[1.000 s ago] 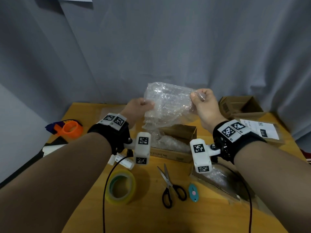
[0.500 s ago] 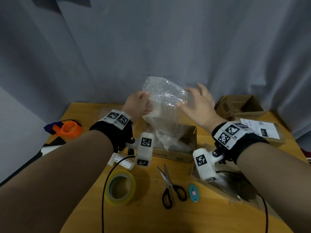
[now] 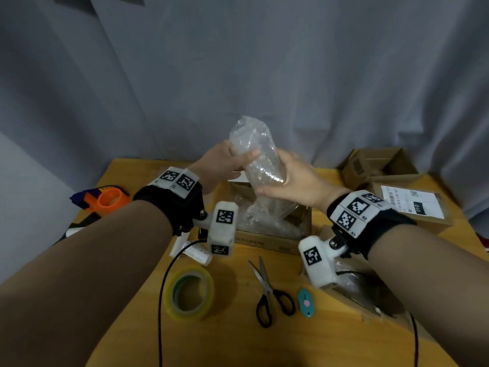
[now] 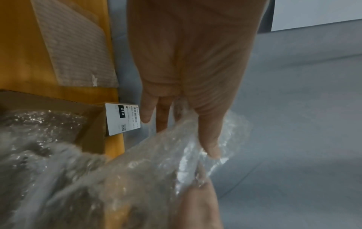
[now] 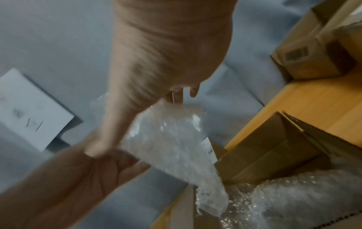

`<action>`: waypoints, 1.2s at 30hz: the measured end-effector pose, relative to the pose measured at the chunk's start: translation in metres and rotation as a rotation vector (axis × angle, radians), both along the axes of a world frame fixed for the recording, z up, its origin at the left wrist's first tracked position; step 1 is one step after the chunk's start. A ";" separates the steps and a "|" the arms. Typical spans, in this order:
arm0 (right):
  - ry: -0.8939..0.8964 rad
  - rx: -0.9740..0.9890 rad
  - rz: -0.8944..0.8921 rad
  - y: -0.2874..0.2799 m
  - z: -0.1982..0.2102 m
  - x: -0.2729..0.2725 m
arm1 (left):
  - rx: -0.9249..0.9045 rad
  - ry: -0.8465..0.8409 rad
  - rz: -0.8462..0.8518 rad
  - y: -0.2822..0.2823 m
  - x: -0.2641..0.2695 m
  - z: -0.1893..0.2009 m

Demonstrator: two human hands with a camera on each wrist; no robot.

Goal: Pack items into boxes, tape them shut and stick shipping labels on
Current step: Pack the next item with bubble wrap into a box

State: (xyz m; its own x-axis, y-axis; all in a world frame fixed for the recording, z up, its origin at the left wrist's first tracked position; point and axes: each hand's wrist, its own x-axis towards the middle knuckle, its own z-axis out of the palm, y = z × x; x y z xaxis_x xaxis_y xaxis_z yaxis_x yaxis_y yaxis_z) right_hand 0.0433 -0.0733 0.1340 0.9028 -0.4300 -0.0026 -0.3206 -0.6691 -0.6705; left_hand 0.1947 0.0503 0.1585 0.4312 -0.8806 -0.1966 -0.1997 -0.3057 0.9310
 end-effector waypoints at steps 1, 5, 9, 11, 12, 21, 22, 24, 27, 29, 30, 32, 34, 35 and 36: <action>-0.035 0.150 -0.024 -0.001 0.000 -0.001 | 0.014 0.005 0.001 0.001 0.001 -0.002; -0.084 0.438 -0.123 -0.006 0.001 -0.006 | -0.018 -0.095 0.112 0.003 0.001 -0.010; -0.203 0.121 -0.369 -0.014 -0.008 -0.003 | -0.060 -0.149 0.321 0.000 -0.010 -0.027; -0.299 0.025 -0.559 -0.016 -0.012 -0.003 | 0.084 -0.246 0.369 -0.003 -0.021 -0.037; -0.338 0.057 -0.594 -0.013 -0.012 -0.004 | 0.121 -0.227 0.327 -0.004 -0.025 -0.041; -0.165 0.960 -0.326 0.012 -0.020 -0.007 | -0.191 0.456 0.213 -0.009 -0.056 -0.043; -0.145 0.961 -0.330 0.010 -0.022 -0.010 | -0.242 0.482 0.273 -0.009 -0.054 -0.043; -0.089 0.894 -0.311 0.009 -0.022 -0.013 | -0.246 0.493 0.289 -0.008 -0.050 -0.039; -0.115 0.801 -0.307 0.005 -0.024 -0.015 | -0.107 0.466 0.152 -0.007 -0.047 -0.038; -0.136 0.871 -0.243 0.002 -0.025 -0.016 | -0.026 0.361 0.081 -0.002 -0.052 -0.031; -0.122 0.895 -0.208 0.002 -0.026 -0.016 | 0.016 0.278 0.040 -0.001 -0.054 -0.028; -0.135 0.840 -0.219 0.002 -0.026 -0.013 | 0.078 0.090 0.014 -0.002 -0.054 -0.031; -0.194 0.613 -0.338 0.001 -0.023 -0.007 | 0.120 -0.066 0.055 0.003 -0.043 -0.041; -0.203 0.433 -0.380 -0.002 -0.022 -0.005 | 0.130 -0.138 0.069 0.004 -0.036 -0.051; -0.196 0.240 -0.385 -0.004 -0.021 -0.002 | 0.165 -0.251 0.047 0.005 -0.030 -0.060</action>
State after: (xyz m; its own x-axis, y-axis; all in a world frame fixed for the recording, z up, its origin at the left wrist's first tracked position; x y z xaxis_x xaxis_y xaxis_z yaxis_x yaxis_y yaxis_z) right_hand 0.0409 -0.0777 0.1126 0.6721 -0.7403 0.0118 -0.3664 -0.3464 -0.8636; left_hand 0.1648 0.0549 0.0985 0.5236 -0.8237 -0.2175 -0.3991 -0.4627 0.7916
